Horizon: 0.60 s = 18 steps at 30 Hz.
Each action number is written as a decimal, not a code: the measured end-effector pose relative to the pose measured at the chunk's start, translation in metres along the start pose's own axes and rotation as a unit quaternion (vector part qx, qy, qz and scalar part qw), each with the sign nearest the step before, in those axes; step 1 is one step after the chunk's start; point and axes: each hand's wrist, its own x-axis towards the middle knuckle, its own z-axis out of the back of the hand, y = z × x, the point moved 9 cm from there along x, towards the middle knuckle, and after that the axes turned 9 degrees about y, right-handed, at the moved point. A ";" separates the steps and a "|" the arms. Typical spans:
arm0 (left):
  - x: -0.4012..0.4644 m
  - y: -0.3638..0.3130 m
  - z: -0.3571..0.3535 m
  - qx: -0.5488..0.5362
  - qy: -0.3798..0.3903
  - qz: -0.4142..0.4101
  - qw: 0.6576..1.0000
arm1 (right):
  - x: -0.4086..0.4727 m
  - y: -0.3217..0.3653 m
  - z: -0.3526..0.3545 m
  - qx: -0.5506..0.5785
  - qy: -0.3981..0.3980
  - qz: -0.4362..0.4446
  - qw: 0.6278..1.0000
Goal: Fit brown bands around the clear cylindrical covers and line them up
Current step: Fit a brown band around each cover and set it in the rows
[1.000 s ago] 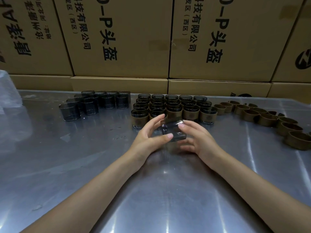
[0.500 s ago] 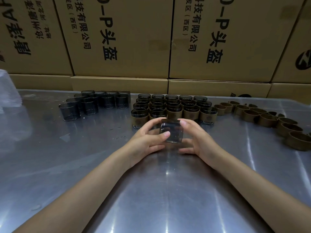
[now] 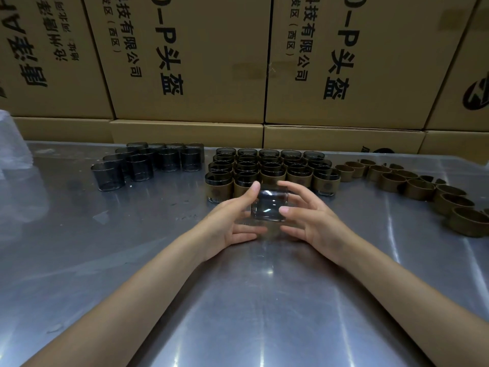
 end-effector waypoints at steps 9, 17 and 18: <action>-0.002 -0.001 0.002 -0.037 0.037 -0.055 0.997 | 0.002 -0.002 -0.004 -0.006 -0.002 -0.016 1.000; -0.004 -0.005 0.005 -0.119 0.034 -0.124 0.985 | 0.003 -0.005 -0.006 -0.036 -0.013 -0.016 0.999; -0.004 -0.005 0.007 -0.127 0.016 -0.135 0.983 | 0.002 -0.005 -0.004 -0.033 -0.020 -0.009 0.999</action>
